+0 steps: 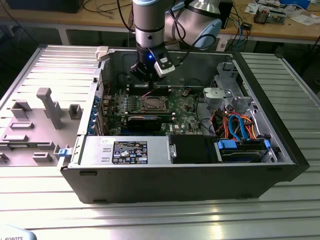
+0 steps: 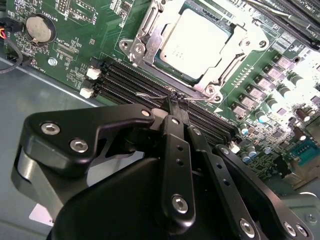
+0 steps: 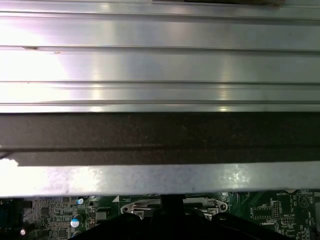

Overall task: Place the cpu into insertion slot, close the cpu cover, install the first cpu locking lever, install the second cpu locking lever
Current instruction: 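Install the first cpu locking lever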

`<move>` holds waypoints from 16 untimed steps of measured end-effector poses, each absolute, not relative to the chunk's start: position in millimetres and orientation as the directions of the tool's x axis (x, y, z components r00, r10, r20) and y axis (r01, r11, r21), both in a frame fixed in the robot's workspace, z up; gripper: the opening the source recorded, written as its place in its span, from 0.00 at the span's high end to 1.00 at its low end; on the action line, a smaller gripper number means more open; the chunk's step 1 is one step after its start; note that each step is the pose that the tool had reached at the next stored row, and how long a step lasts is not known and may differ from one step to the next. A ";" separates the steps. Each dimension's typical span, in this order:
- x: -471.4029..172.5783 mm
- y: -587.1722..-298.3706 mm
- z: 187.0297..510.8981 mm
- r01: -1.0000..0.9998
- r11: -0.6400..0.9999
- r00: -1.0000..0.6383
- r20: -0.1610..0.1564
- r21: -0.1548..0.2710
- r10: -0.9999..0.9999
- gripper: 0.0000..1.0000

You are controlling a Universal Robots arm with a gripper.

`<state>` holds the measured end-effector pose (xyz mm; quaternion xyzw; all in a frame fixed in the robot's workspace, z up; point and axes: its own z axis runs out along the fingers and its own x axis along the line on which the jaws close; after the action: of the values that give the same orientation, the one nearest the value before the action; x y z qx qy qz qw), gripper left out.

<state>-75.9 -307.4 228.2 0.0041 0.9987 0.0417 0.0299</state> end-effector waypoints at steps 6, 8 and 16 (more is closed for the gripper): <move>-75.4 -307.1 228.0 0.006 0.996 -0.998 -0.060 0.084 0.011 0.88; -74.8 -307.0 228.0 0.005 0.996 -0.998 -0.059 0.084 0.010 0.88; -68.2 -306.7 227.9 0.006 0.997 -0.998 -0.060 0.082 0.011 0.88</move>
<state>-68.2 -306.7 227.9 0.0041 0.9987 0.0409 0.0300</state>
